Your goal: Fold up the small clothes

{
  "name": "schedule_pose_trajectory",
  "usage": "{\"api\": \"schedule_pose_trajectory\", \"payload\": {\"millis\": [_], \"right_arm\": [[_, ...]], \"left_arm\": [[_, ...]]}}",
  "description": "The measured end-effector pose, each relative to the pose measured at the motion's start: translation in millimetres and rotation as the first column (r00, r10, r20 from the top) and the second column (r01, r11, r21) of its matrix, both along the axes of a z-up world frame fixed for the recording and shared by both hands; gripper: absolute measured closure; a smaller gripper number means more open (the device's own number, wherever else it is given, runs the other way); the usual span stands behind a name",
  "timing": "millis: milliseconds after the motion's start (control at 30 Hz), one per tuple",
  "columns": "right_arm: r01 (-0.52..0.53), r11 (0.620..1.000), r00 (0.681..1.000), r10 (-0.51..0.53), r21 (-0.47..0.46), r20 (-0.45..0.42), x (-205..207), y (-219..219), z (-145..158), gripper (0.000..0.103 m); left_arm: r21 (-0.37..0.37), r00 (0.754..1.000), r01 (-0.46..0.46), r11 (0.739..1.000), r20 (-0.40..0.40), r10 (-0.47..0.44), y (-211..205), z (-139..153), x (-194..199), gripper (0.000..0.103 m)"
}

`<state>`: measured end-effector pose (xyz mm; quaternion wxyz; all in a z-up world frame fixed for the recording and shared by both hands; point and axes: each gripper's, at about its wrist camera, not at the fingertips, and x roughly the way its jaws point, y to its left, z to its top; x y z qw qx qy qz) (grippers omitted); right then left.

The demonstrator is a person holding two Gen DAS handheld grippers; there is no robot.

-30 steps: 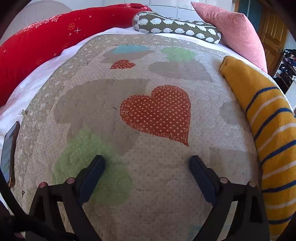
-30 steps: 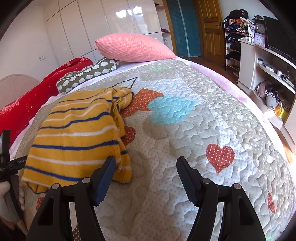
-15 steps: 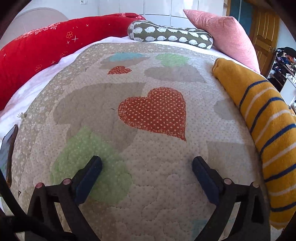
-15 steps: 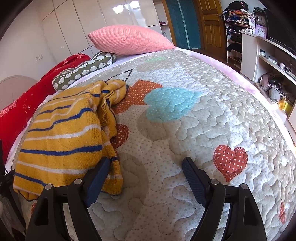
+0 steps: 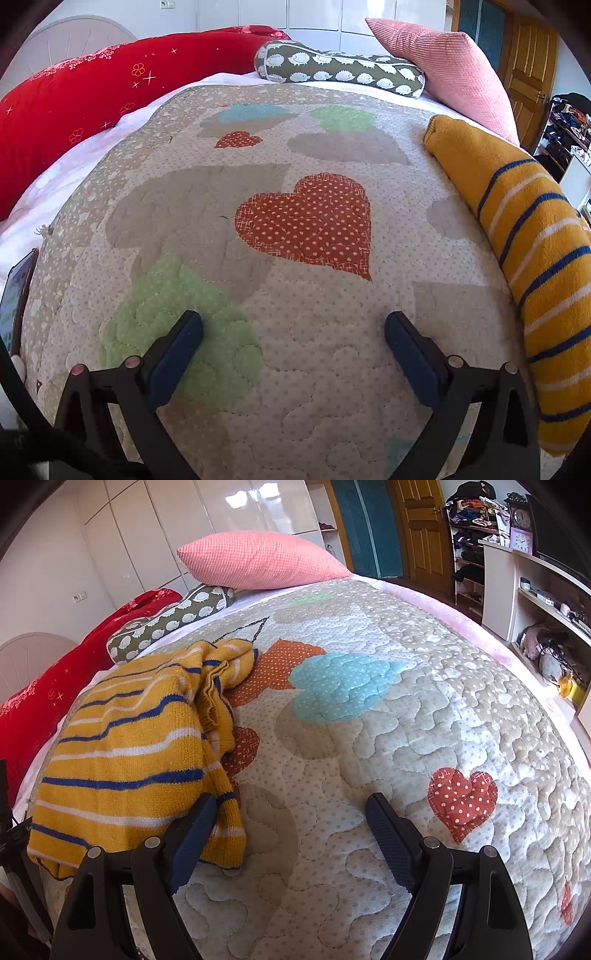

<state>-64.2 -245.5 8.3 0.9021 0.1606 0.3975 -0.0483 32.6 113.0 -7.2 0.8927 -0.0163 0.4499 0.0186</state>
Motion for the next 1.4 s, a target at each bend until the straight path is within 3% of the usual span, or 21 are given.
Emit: {"api": "schedule_pose_trajectory", "payload": {"millis": [1400], "right_arm": [[-0.005, 0.999, 1.000, 0.004, 0.039, 0.026, -3.1, -3.0, 0.1, 0.014]], "left_arm": [[0.000, 1.000, -0.001, 1.000, 0.001, 0.001, -0.1, -1.2, 0.2, 0.004]]}}
